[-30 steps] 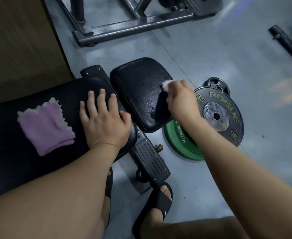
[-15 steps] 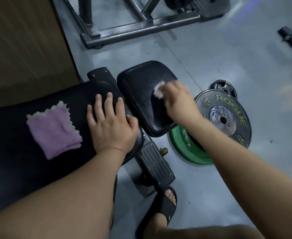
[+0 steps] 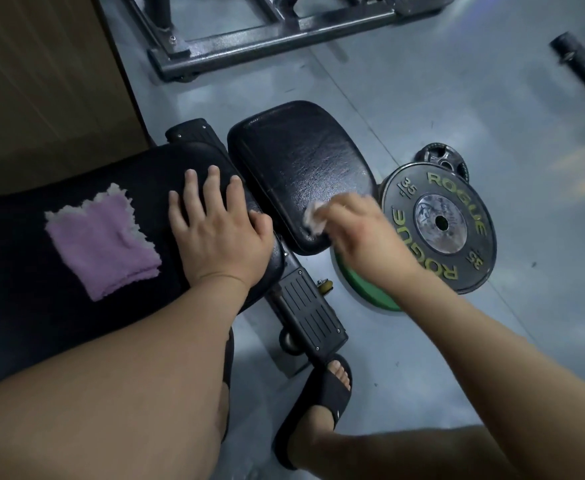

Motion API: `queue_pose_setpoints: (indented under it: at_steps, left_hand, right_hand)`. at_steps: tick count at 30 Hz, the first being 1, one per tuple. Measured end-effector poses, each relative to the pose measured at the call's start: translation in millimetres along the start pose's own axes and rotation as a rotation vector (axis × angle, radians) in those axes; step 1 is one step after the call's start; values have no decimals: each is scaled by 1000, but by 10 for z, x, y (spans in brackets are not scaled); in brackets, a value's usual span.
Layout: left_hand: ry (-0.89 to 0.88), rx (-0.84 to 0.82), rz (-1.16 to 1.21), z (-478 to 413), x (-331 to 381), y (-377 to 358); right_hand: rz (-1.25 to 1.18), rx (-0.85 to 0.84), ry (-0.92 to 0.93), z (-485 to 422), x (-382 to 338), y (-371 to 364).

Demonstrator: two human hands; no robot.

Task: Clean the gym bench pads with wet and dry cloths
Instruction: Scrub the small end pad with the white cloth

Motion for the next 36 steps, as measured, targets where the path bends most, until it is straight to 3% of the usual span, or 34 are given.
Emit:
queue_pose_setpoints:
  at_steps: [3, 8, 13, 19, 21, 25, 31, 36]
  left_hand:
    - [-4, 11, -3, 4, 2, -7]
    - [-9, 11, -6, 4, 4, -9]
    - [-8, 2, -11, 8, -4, -17]
    - [-9, 9, -17, 4, 7, -16]
    - [-16, 4, -19, 17, 14, -17]
    - [-18, -2, -40, 23, 18, -29]
    - [-16, 13, -55, 28, 16, -60]
    - [-19, 24, -57, 31, 40, -64]
  right_hand:
    - [-30, 142, -232, -16, 71, -14]
    - [17, -33, 118, 202, -302, -145]
    - [-90, 248, -363, -16, -19, -59]
    - [-121, 82, -94, 366, -392, -187]
    - [-107, 157, -204, 253, -165, -127]
    - [-298, 451, -569, 190, 225, -71]
    - [-496, 484, -517, 521, -479, -458]
    - [-840, 765, -1069, 344, 129, -486]
Point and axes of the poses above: each hand's wrist, its own z-axis away from the middle knuckle, its own y-axis out of the back of the hand, x = y × z, the point moved 4 cm from there along -z, towards the middle knuckle, and after that the axes turned 6 degrees about -y, right-handed, at the moved point
